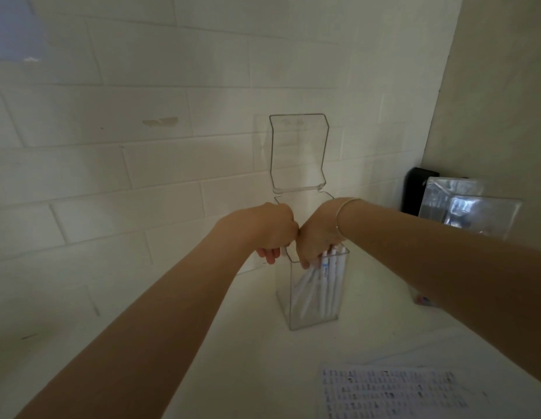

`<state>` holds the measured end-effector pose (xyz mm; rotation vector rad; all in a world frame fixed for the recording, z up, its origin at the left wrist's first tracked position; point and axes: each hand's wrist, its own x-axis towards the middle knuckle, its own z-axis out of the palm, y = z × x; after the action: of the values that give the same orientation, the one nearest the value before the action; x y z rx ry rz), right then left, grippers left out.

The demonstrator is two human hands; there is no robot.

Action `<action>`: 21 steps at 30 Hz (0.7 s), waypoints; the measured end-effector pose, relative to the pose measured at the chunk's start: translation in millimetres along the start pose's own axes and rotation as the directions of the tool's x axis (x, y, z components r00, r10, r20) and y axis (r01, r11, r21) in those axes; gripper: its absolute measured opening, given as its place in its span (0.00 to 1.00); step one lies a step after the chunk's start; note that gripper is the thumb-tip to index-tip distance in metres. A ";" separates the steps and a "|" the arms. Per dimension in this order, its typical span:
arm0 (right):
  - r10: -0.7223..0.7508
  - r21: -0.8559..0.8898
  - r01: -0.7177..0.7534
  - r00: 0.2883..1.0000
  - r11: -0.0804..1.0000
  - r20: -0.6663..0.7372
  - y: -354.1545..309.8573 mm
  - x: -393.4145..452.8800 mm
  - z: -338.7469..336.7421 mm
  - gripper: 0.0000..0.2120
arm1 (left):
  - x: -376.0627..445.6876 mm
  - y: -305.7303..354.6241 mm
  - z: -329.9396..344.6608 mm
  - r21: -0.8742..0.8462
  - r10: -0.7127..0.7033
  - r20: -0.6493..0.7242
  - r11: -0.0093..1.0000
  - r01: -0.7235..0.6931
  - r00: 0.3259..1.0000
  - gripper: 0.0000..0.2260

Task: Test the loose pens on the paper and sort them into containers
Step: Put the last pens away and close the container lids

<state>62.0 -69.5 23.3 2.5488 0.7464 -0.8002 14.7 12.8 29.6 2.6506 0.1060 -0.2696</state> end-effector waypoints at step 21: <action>-0.046 0.116 0.078 0.966 0.990 -0.253 9.1 -10.5 4.1 0.16 | -2.3 2.4 2.8 0.176 0.049 -0.067 0.984 -0.037 0.996 0.14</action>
<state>58.3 -82.6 28.2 2.7864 0.8821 -0.5660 12.3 9.3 28.7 2.8337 0.0496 -0.1766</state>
